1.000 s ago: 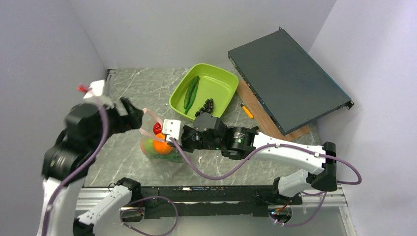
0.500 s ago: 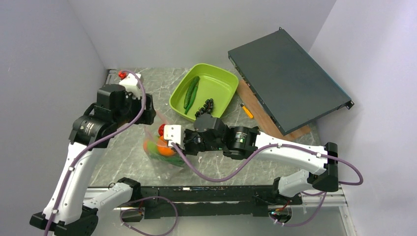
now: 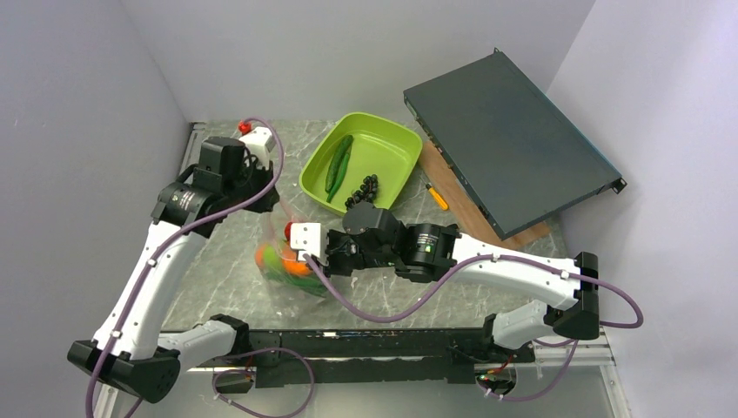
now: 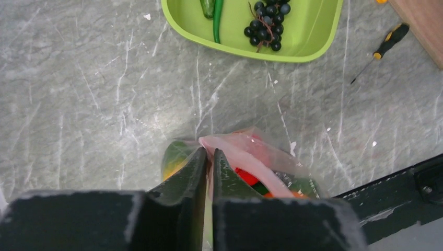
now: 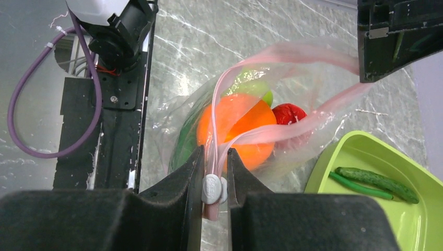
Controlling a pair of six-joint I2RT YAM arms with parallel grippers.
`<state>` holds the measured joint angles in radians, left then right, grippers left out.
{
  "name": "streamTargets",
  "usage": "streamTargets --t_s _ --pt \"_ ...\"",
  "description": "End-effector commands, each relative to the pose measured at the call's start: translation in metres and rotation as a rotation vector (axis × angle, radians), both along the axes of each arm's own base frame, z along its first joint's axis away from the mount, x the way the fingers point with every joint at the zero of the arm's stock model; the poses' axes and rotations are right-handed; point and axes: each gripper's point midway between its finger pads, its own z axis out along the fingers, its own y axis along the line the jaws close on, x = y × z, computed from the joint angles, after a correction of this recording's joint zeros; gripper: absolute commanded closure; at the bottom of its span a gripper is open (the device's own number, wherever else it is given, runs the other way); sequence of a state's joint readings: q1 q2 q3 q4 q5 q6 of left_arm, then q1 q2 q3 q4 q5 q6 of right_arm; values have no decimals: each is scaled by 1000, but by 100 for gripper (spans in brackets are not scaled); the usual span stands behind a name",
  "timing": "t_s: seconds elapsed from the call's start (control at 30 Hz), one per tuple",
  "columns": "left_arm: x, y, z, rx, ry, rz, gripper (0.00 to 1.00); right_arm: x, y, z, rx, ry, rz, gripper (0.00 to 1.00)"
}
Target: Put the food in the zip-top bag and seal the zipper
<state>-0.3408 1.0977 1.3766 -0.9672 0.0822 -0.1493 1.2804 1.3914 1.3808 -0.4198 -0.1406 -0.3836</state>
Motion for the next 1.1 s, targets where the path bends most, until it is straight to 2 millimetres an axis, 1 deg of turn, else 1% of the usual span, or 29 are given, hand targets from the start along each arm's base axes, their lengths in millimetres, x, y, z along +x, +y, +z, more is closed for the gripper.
streamTargets --t_s 0.0,0.07,0.13,0.17,0.2,0.27,0.33,0.37,0.4,0.43,0.47,0.5,0.57,0.6,0.63,0.67,0.7,0.73,0.77,0.83,0.87,0.93,1.0,1.07 --pt "17 6 27 -28 -93 88 99 -1 -4 31 70 -34 -6 100" --pt "17 10 37 -62 -119 127 100 1 -8 29 68 -32 -35 100" --pt "16 23 49 -106 -173 218 100 6 -14 25 70 -33 -85 100" --pt "13 28 59 -146 -220 257 100 9 -18 23 70 -30 -118 100" --pt "4 32 73 -210 -276 288 100 13 -24 18 68 -25 -159 100" --pt "-12 39 91 -324 -366 339 100 22 -34 10 86 1 -256 100" --pt "-30 44 102 -445 -449 373 100 27 -43 3 114 60 -334 100" --pt "-40 48 104 -506 -478 400 100 29 -47 1 140 92 -378 100" --pt "-44 50 94 -555 -481 431 100 33 -52 0 170 116 -430 100" --pt "-52 53 93 -615 -504 450 100 35 -55 -2 204 146 -460 96" --pt "-58 53 89 -676 -517 463 100 39 -57 -5 238 165 -488 84" --pt "-63 54 86 -729 -529 473 100 41 -59 -4 286 212 -511 74" --pt "-73 58 83 -821 -542 502 100 40 -61 0 354 278 -489 61" --pt "-77 60 81 -852 -543 518 100 36 -62 -5 368 298 -446 52" --pt "-80 62 80 -871 -545 528 100 32 -60 3 415 296 -382 44" --pt "-84 64 79 -886 -542 539 100 25 -60 3 442 290 -318 36" --pt "-88 66 78 -896 -538 549 100 20 -59 7 491 273 -264 29" --pt "-90 67 77 -905 -534 558 100 15 -58 7 515 260 -215 23" --pt "-93 69 76 -914 -525 573 100 11 -57 5 526 253 -180 21" --pt "-97 72 76 -931 -524 587 100 9 -52 1 539 262 -153 19" --pt "-98 72 76 -936 -526 590 100 9 -50 -5 540 269 -150 18" --pt "-100 74 76 -942 -529 599 100 10 -51 -8 568 281 -146 16" --pt "-102 75 75 -941 -525 602 100 11 -54 -5 613 298 -128 14" --pt "-103 75 74 -947 -520 601 100 12 -51 -4 633 310 -101 14"
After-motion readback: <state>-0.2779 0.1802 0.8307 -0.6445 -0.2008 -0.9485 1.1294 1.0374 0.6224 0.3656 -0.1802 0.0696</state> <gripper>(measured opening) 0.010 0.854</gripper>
